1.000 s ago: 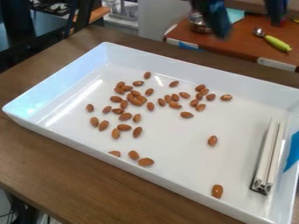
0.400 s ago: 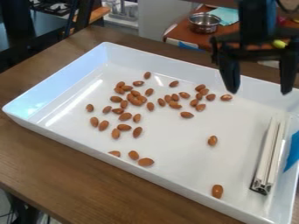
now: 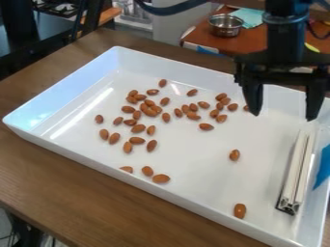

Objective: Sweep into pile

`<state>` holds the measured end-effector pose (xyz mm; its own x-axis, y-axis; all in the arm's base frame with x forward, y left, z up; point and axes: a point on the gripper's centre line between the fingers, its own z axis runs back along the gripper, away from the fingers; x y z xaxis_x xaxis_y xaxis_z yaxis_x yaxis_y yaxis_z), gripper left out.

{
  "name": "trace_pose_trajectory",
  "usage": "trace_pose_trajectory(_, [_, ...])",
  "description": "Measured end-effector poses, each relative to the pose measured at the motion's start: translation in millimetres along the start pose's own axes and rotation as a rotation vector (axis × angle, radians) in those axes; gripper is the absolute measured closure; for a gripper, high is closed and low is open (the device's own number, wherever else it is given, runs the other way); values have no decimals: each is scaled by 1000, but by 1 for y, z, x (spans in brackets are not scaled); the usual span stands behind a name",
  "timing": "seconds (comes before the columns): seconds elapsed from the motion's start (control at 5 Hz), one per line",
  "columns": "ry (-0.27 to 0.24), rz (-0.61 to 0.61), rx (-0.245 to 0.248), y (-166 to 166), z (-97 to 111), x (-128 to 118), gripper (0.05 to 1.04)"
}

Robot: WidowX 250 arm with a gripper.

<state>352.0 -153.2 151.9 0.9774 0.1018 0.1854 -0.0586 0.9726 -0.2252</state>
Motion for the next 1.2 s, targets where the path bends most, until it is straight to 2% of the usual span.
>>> trace_pose_trajectory(0.4, [-8, -29, 50, 2, -19, -7, 83])
trace_pose_trajectory(0.6, [-3, -38, 41, -7, -20, -12, 83])
trace_pose_trajectory(0.8, [-1, -42, 61, -13, -27, -21, 83])
trace_pose_trajectory(1.0, [-8, -48, 94, -17, -34, -25, 83])
trace_pose_trajectory(1.2, [-1, -51, 145, -15, -50, -27, 83])
